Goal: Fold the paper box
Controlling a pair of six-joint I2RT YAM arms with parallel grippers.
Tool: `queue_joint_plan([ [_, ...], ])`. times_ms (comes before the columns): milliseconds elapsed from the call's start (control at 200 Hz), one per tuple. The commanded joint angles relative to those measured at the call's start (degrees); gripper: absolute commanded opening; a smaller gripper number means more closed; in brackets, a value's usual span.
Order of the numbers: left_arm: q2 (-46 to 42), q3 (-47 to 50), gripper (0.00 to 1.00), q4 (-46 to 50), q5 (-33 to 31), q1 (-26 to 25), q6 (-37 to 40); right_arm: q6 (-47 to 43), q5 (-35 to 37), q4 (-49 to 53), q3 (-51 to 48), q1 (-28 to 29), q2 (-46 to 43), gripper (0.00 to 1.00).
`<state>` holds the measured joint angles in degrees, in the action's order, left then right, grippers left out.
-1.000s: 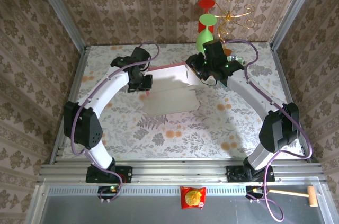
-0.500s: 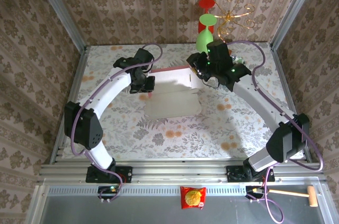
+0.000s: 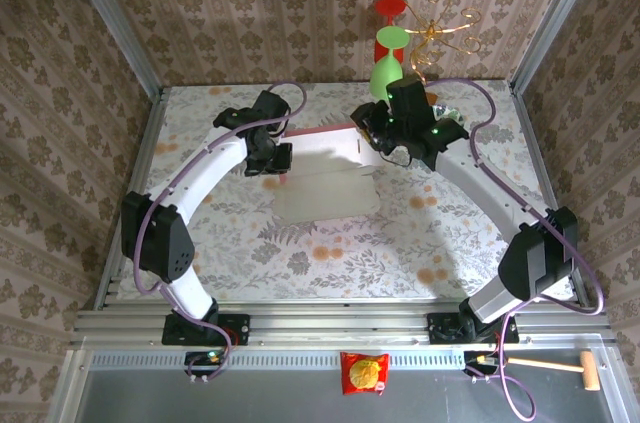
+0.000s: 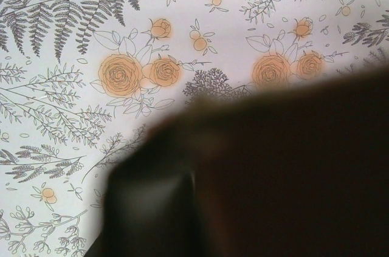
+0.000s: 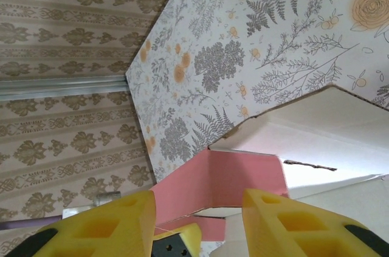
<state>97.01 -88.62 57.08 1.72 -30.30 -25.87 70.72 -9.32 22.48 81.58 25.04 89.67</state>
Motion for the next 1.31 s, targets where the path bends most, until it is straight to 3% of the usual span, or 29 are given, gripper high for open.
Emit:
queue_joint_plan([
  [0,-0.7,-2.8,0.00,1.3,0.2,-0.1,0.5,0.4,-1.0,-0.6,0.7,0.3,1.2,0.43],
  [230,-0.1,-3.9,0.00,1.6,0.3,-0.2,0.8,2.7,-2.3,-3.6,0.2,0.3,2.0,0.38],
  [655,-1.0,-3.5,0.00,1.6,-0.4,-0.5,0.7,8.1,-2.0,-8.1,-2.2,-0.1,0.5,0.10],
  [710,-1.3,-3.3,0.00,1.6,-0.4,-0.4,0.7,8.0,-1.8,-8.5,-3.0,-0.5,-0.5,0.12],
  [795,-1.6,-3.4,0.00,1.5,-0.5,-0.3,0.6,7.8,-2.6,-11.1,-5.3,-1.7,-2.8,0.35],
  [865,-1.9,-3.3,0.00,1.4,-0.7,-0.3,0.7,6.2,-2.3,-11.3,-7.5,-3.0,-6.3,0.43],
  [925,-2.3,-3.2,0.00,1.0,-0.9,-0.2,0.6,4.4,-1.6,-10.5,-11.0,-4.4,-10.9,0.44],
  [1095,-2.2,-3.9,0.00,0.6,-0.4,-0.1,0.3,5.6,-0.9,-10.2,-26.4,-8.0,-22.4,0.31],
  [1300,-1.4,-5.1,0.00,0.7,0.5,-0.3,0.3,11.7,-0.4,-18.8,-38.4,-8.3,-22.8,0.29],
])
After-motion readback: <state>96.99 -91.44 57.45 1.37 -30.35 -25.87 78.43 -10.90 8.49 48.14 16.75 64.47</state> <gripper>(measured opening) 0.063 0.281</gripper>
